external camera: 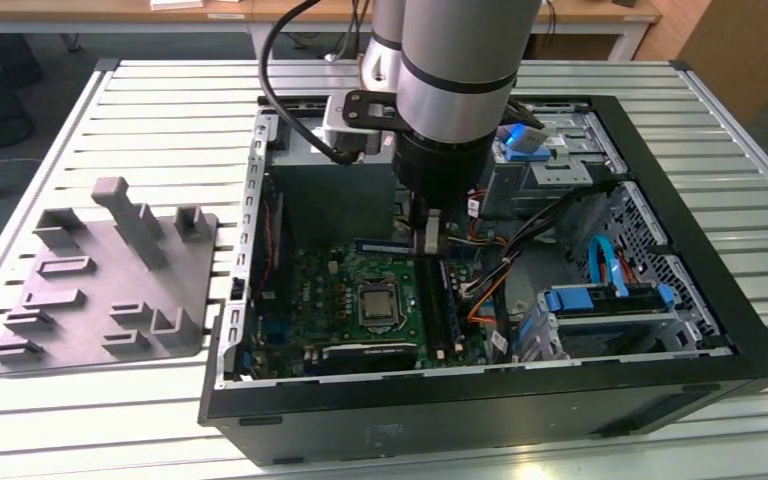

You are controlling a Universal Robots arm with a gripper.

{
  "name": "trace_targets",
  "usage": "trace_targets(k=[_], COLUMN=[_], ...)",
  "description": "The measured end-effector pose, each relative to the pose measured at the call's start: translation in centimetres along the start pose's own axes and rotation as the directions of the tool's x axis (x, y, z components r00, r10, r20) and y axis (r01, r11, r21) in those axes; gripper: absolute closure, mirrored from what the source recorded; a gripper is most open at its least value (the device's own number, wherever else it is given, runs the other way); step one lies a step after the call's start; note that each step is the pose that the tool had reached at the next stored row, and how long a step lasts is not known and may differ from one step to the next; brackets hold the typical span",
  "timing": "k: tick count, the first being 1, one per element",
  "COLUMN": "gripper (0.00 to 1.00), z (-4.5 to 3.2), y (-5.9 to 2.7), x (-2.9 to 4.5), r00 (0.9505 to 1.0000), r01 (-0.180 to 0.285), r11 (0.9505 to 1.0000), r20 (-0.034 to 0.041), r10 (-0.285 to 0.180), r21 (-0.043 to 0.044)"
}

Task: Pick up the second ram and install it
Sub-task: 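Insert the second ram into the second slot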

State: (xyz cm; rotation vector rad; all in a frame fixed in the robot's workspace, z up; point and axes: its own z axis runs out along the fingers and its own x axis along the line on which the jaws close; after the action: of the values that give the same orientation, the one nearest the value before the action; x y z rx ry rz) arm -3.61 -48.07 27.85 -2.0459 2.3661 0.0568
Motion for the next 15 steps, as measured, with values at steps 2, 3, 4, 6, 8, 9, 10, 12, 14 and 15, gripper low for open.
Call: trace_targets(k=[2,3,4,6,8,9,10,12,14,15], gripper=[0.86,0.86,0.86,0.86,0.86,0.86,0.86,0.86,0.86,0.86], z=[0.01,0.00,0.00,0.01,0.01,0.02,0.02,0.02,0.03,0.03], y=[0.00,0.00,0.00,0.00,0.00,0.00,0.00,0.00,0.00,0.00], x=[0.00,0.00,0.00,0.00,0.00,0.00,0.00,0.00,0.00,0.00], r00=[0.9998,0.9996,0.9993,0.9983,0.9964,0.9952,0.9938,0.9908,0.9875,0.9860], r01=[-0.018,-0.027,-0.037,-0.058,-0.085,-0.098,-0.111,-0.136,-0.157,-0.167], r11=[0.9998,0.9996,0.9993,0.9983,0.9964,0.9952,0.9938,0.9908,0.9875,0.9860], r20=[0.0004,0.0004,0.0005,0.0010,0.0015,0.0018,0.0020,0.0026,0.0031,0.0033], r10=[0.018,0.027,0.037,0.058,0.085,0.098,0.111,0.136,0.157,0.167], r21=[0.0006,0.0009,0.0012,0.0020,0.0028,0.0033,0.0037,0.0045,0.0051,0.0054])
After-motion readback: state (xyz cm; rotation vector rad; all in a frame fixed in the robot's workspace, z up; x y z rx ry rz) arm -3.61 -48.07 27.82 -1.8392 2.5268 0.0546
